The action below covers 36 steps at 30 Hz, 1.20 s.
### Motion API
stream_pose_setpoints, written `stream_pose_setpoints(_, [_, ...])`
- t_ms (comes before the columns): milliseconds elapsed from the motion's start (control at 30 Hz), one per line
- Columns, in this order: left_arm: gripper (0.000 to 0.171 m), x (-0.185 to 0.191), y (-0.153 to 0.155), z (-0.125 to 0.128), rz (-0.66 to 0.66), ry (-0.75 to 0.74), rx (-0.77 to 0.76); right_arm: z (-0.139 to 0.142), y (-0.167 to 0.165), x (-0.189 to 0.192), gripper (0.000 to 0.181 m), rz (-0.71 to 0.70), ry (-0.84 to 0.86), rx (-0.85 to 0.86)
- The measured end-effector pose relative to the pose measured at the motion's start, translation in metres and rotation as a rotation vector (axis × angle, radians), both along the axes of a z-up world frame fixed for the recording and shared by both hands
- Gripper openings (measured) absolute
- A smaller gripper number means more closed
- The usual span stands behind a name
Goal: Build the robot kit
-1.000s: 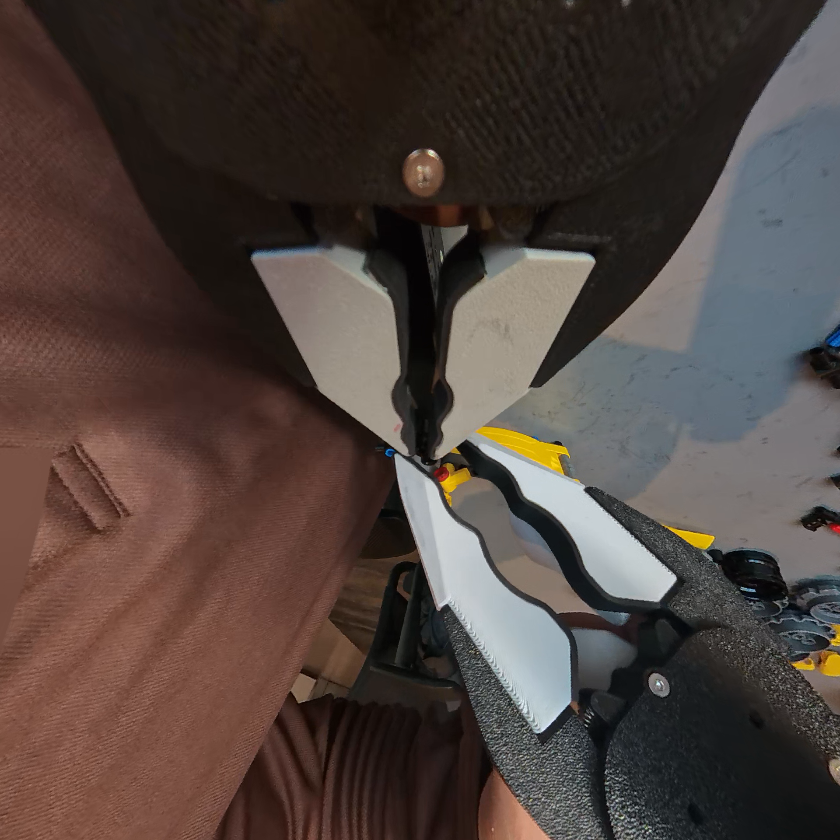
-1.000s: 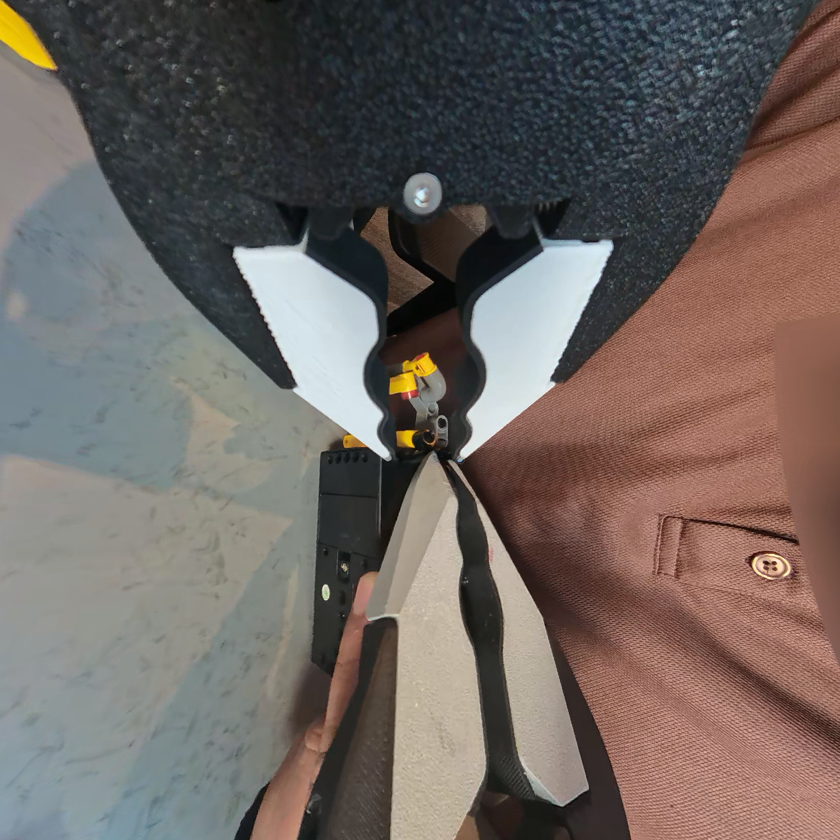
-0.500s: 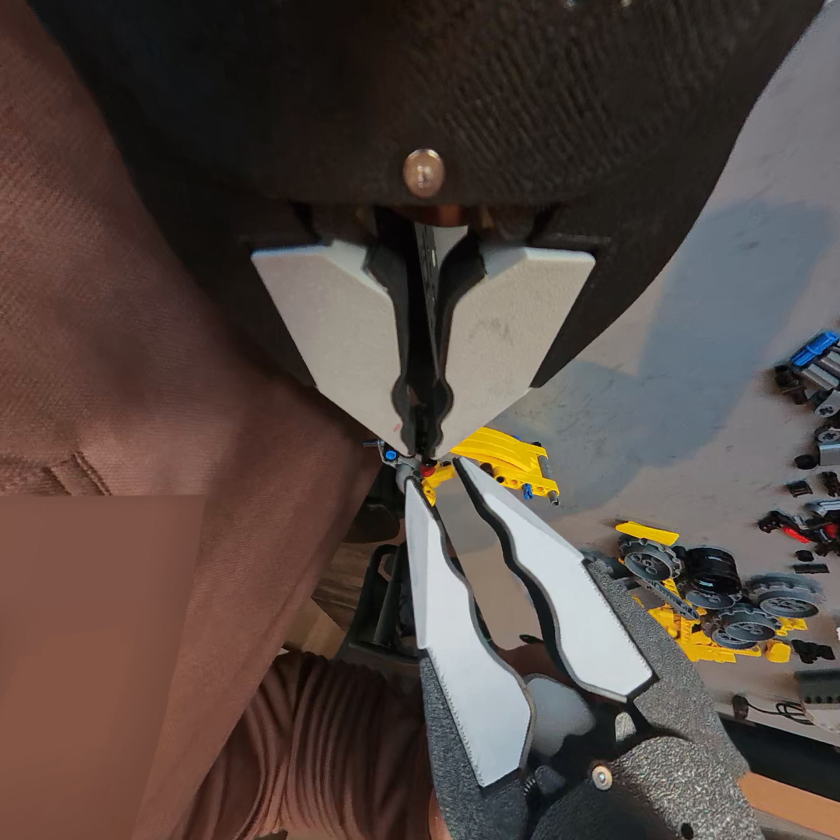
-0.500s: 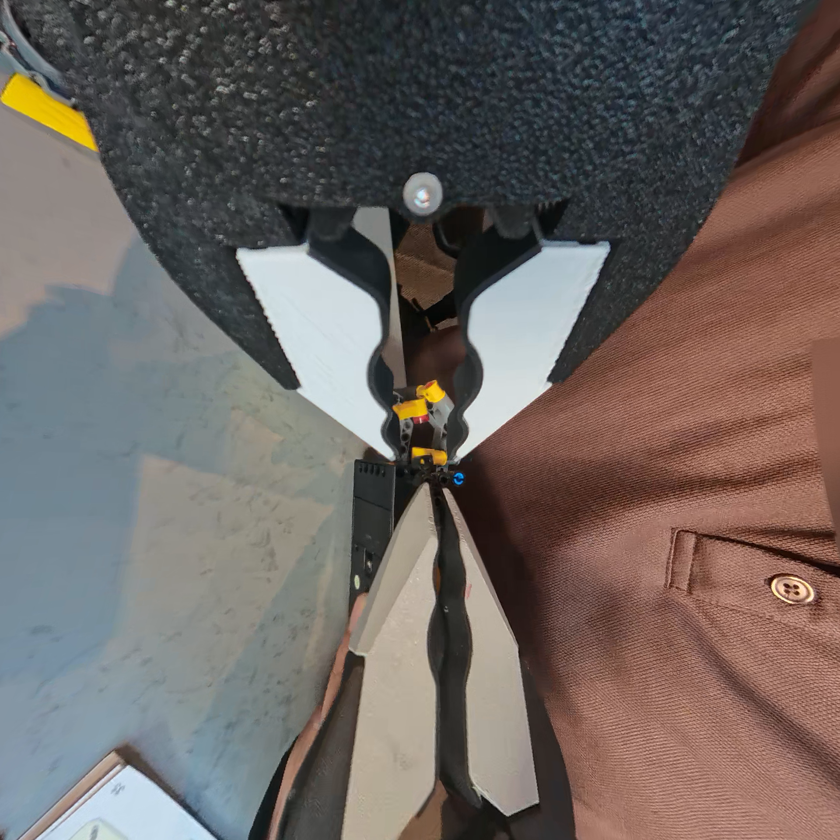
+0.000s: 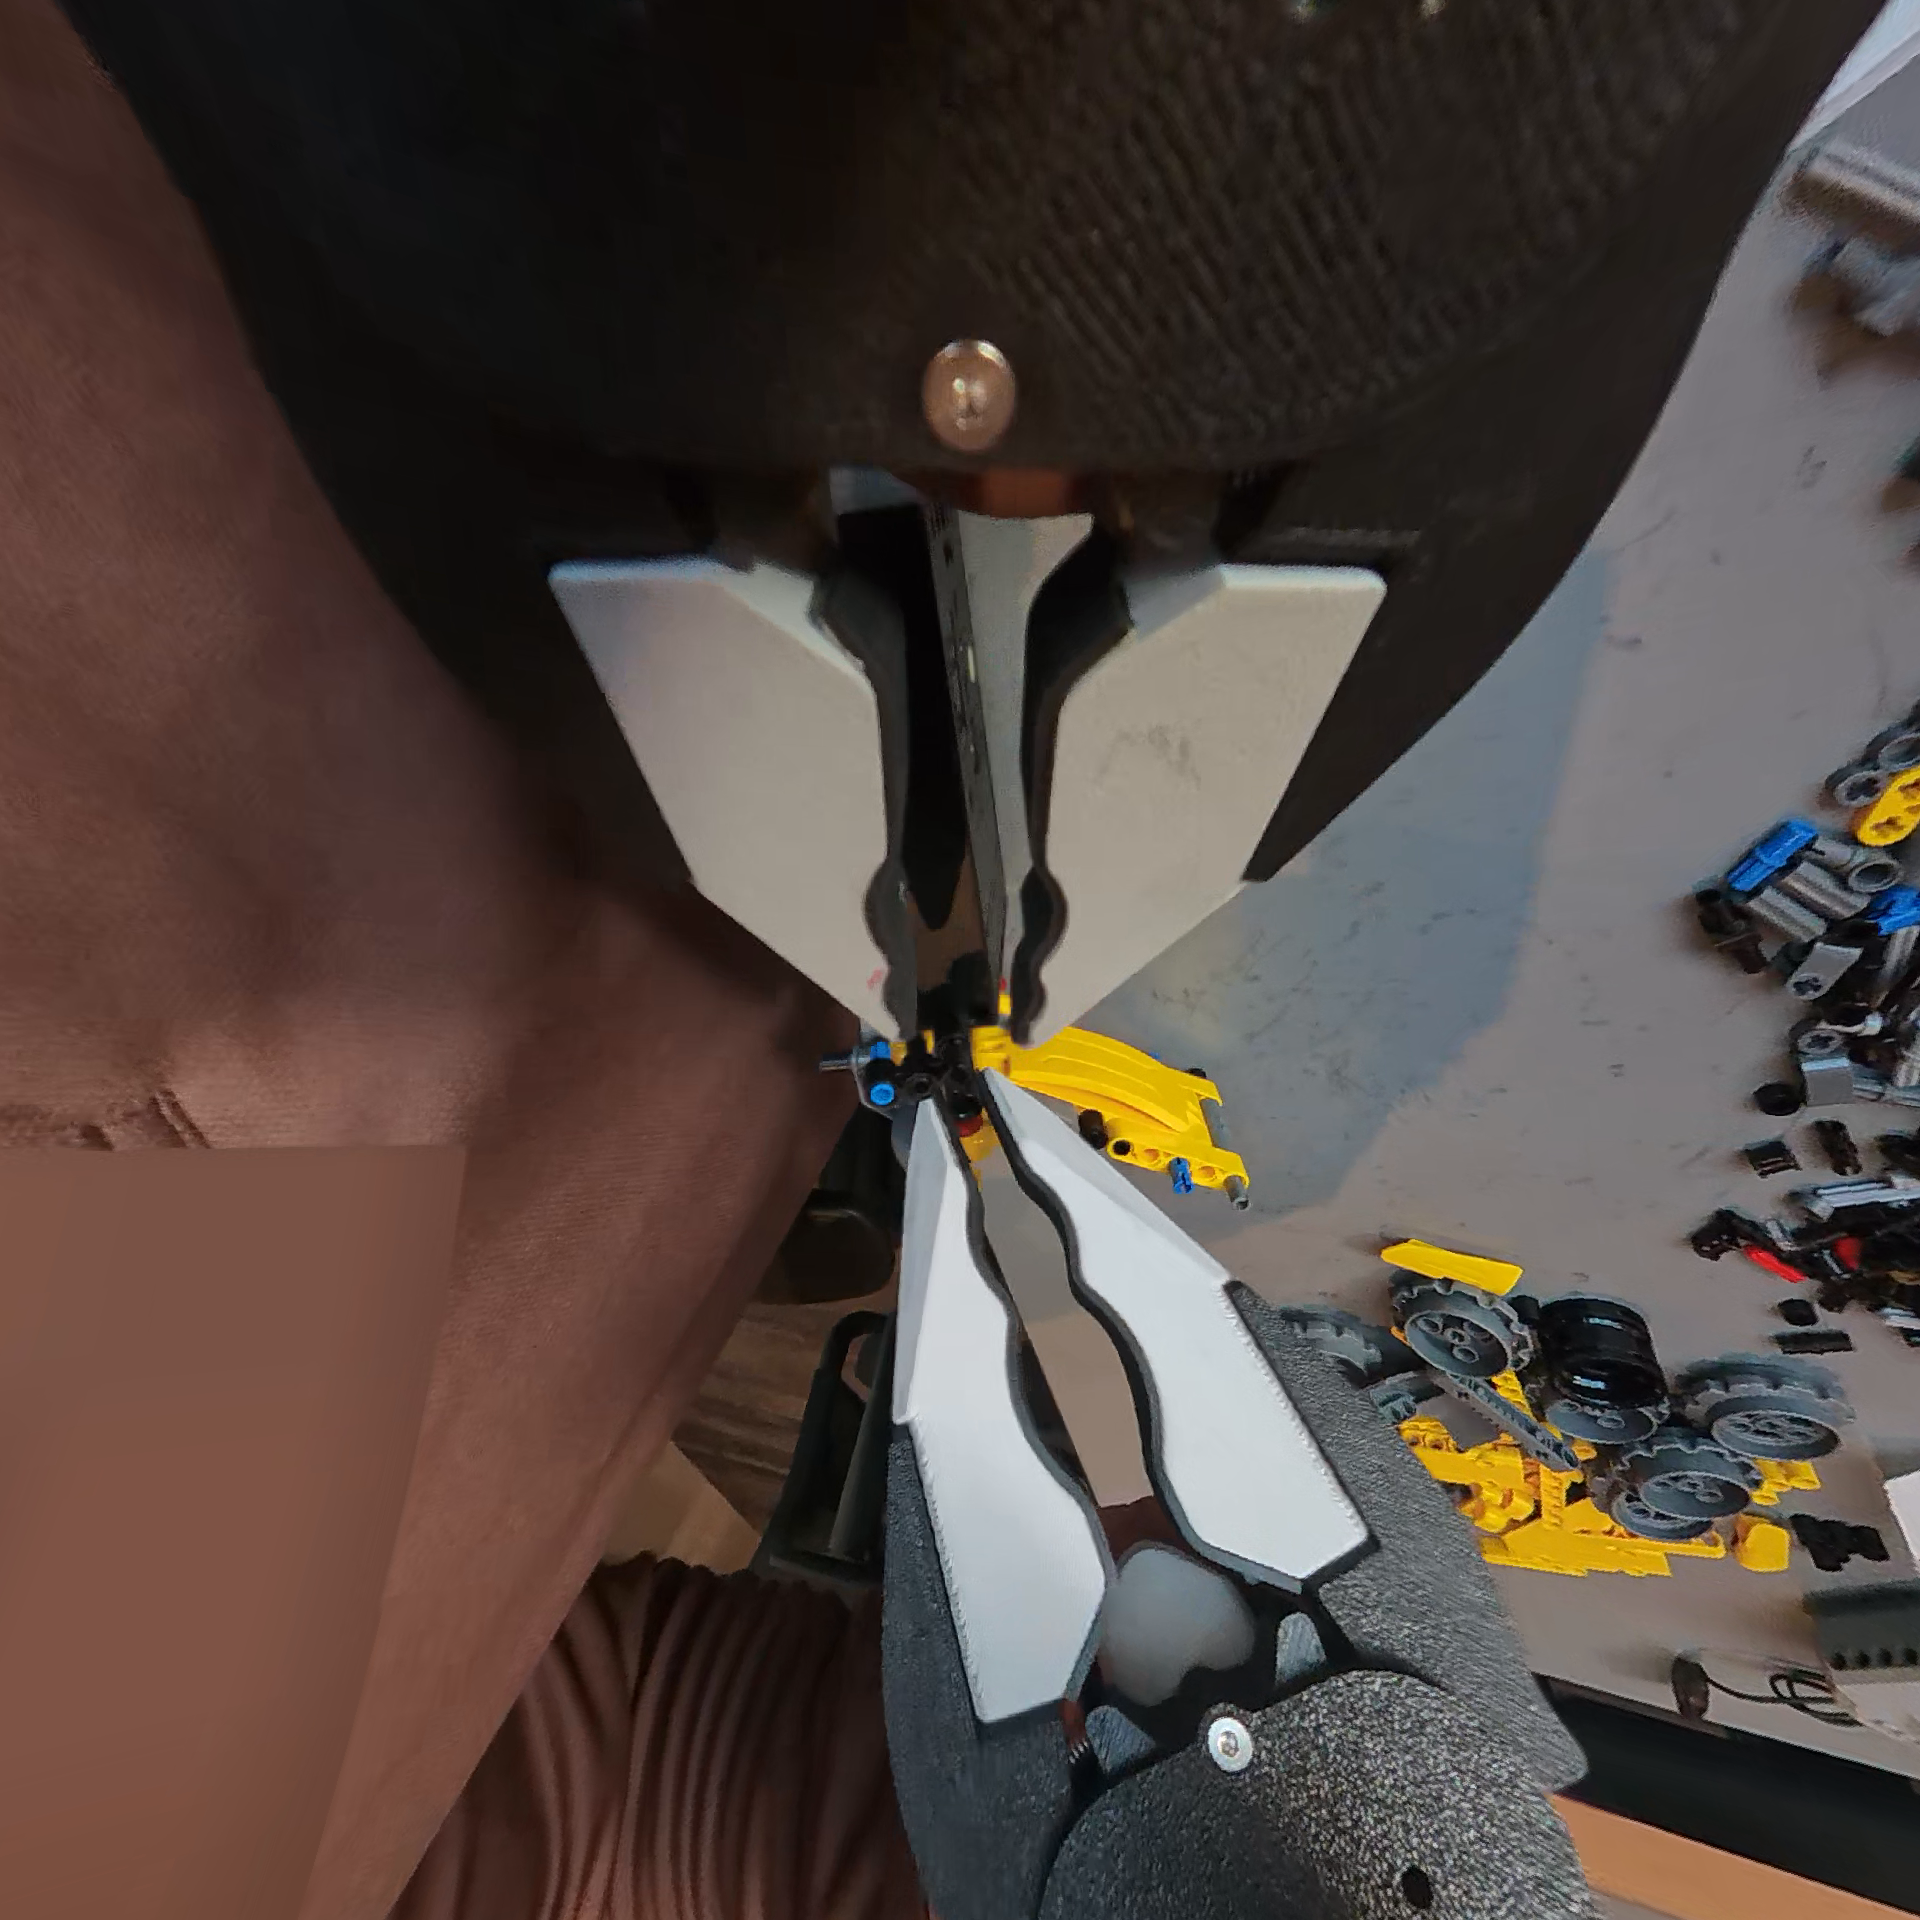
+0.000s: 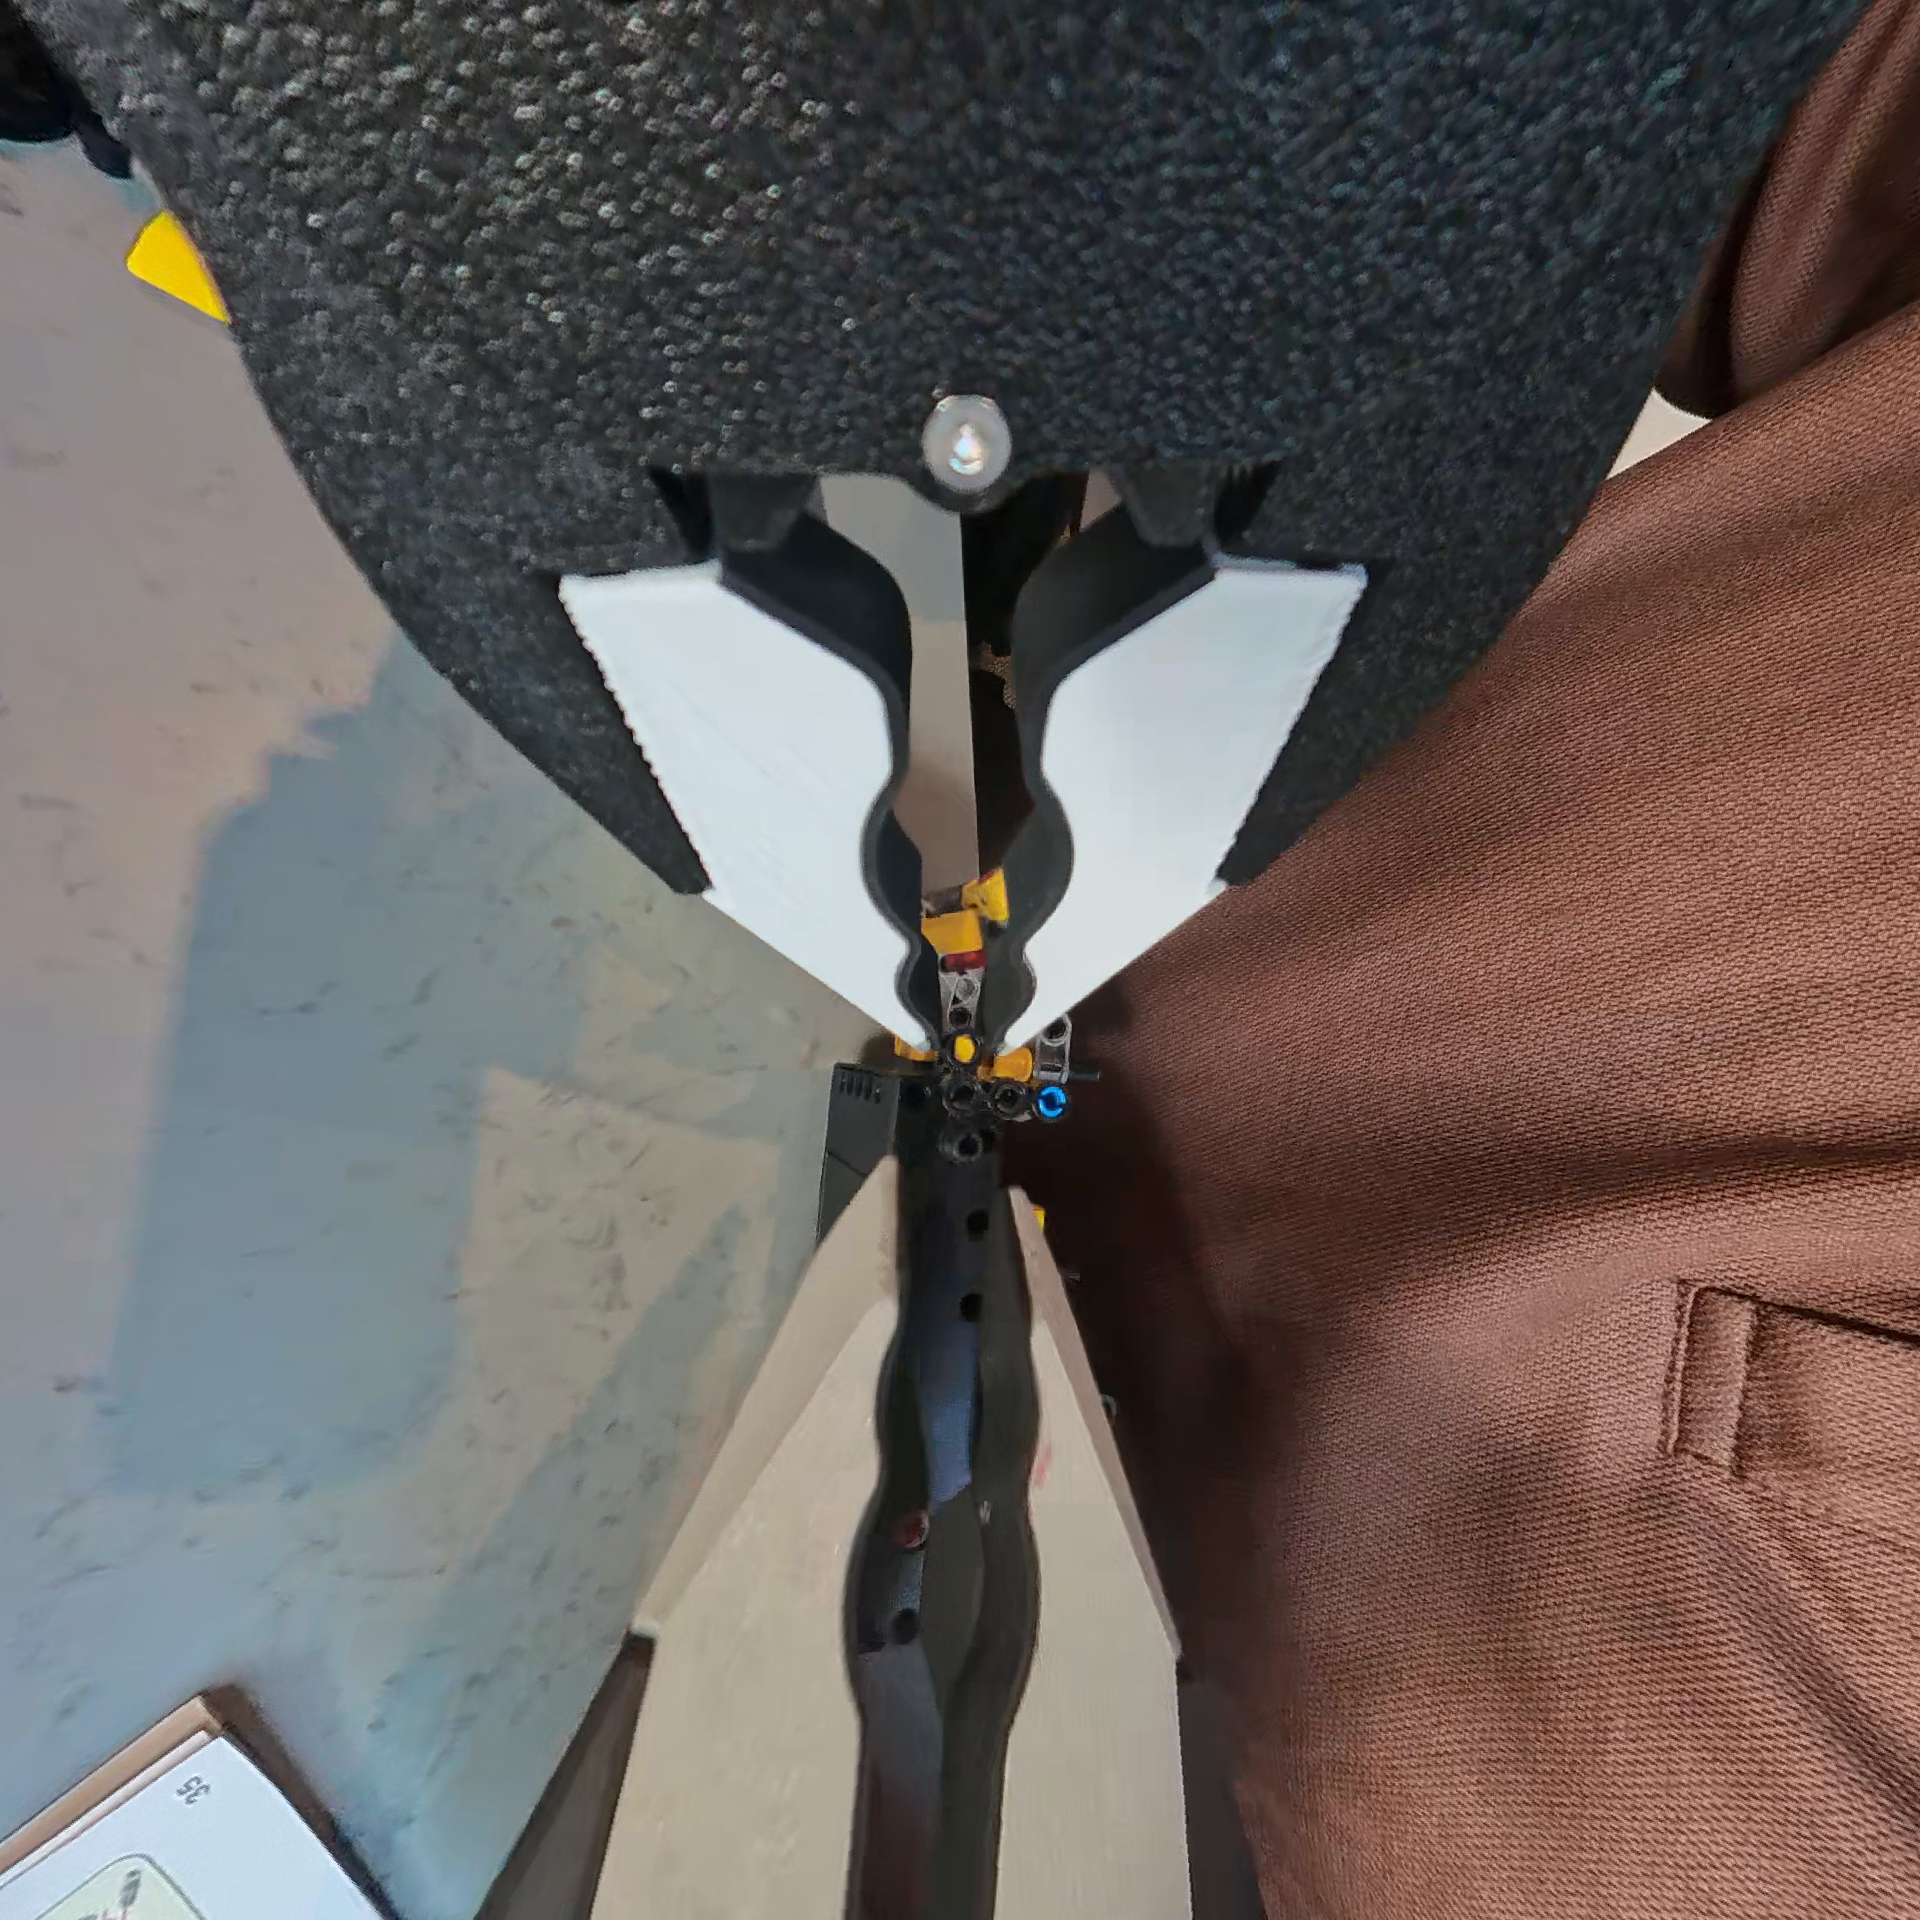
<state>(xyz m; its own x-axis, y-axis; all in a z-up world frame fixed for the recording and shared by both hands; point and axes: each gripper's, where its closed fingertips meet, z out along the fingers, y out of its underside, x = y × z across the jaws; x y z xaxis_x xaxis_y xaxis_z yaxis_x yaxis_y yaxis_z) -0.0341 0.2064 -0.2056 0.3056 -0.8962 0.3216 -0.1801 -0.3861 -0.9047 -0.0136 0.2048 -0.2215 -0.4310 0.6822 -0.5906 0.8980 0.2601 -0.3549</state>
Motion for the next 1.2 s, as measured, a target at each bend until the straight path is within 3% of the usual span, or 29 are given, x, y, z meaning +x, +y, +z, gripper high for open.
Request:
stream_pose_setpoints(800, [0.008, 0.005, 0.001, 0.001, -0.059, -0.002, -0.065, -0.003, -0.001, -0.002, 0.003, -0.004, -0.011, 0.007])
stream_pose_setpoints(1200, [0.002, 0.011, -0.002, -0.002, -0.08, 0.052, -0.012, -0.003, -0.003, -0.003, 0.003, 0.008, 0.006, 0.049])
